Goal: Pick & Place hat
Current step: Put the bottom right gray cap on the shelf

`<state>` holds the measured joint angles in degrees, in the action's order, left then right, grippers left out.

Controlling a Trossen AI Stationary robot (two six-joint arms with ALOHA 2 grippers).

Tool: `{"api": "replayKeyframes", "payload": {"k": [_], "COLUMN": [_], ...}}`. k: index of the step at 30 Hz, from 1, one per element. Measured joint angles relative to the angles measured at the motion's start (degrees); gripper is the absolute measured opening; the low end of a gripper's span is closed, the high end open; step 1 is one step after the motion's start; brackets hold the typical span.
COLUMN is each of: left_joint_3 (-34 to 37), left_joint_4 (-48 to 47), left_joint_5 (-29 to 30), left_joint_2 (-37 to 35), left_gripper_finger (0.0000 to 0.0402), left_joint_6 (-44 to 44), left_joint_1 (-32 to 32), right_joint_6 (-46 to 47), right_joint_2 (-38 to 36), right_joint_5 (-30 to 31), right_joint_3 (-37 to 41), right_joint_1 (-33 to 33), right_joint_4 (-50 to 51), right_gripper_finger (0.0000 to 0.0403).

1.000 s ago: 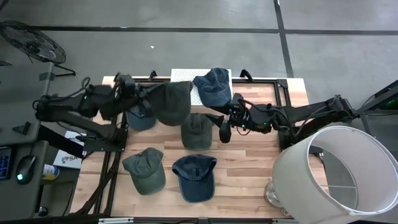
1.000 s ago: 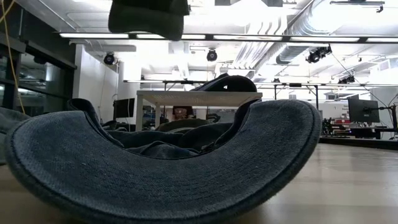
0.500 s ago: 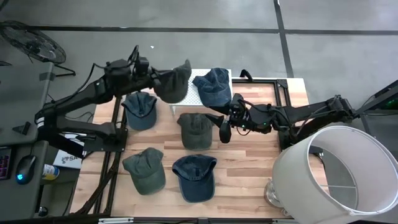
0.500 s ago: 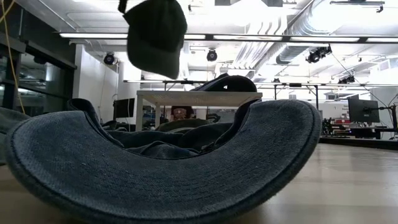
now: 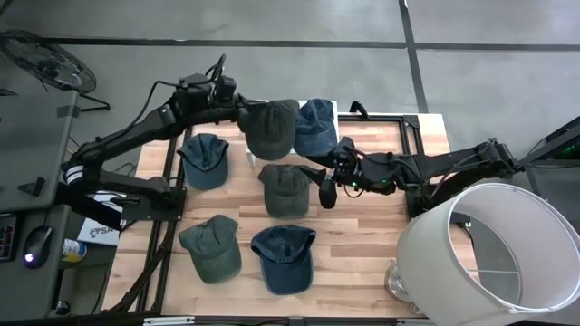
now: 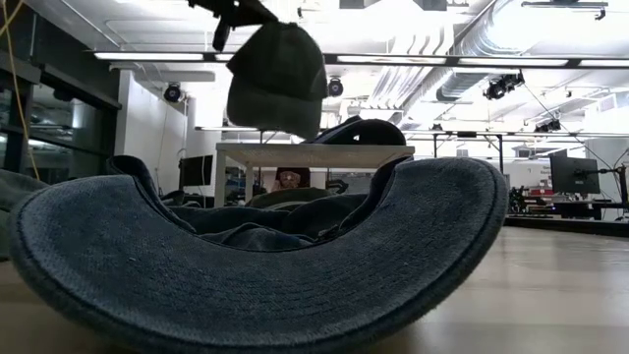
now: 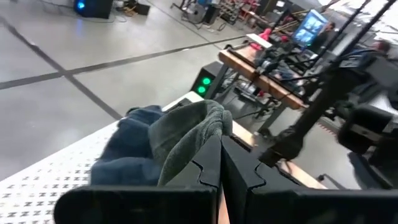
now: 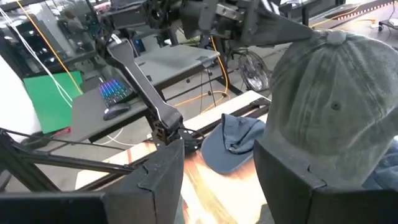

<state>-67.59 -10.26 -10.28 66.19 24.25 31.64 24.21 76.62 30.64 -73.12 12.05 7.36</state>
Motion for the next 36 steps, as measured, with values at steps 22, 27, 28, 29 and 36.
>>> {"api": "replayKeyframes", "payload": {"k": [22, 27, 28, 29, 36], "left_joint_3": [0.00, 0.00, 0.00, 0.00, 0.00], "left_joint_4": [2.28, 3.85, 3.88, 3.79, 4.60], "left_joint_5": [-2.35, -4.14, -4.42, -4.75, -4.81], "left_joint_2": [8.69, 10.25, 10.71, 11.20, 13.94], "left_gripper_finger": [0.0000, 0.0000, 0.0000, 0.0000, 0.0000], "left_joint_6": [-6.42, -6.47, -6.47, -6.47, -8.07], "left_joint_1": [11.26, 13.43, 13.70, 13.89, 13.72], "right_joint_6": [0.25, 0.33, 0.38, 0.37, 0.42], "right_joint_2": [0.00, 0.00, 0.00, 0.00, 0.00], "right_joint_5": [2.42, 2.46, 2.47, 2.57, 3.93], "right_joint_3": [0.00, 0.00, 0.00, 0.00, 0.00], "right_joint_1": [0.00, 0.00, 0.00, 0.00, 0.00], "right_joint_4": [0.35, 0.34, 0.35, 0.35, 0.35], "right_gripper_finger": [0.0186, 0.0186, 0.0186, 0.0186, 0.0186]}}
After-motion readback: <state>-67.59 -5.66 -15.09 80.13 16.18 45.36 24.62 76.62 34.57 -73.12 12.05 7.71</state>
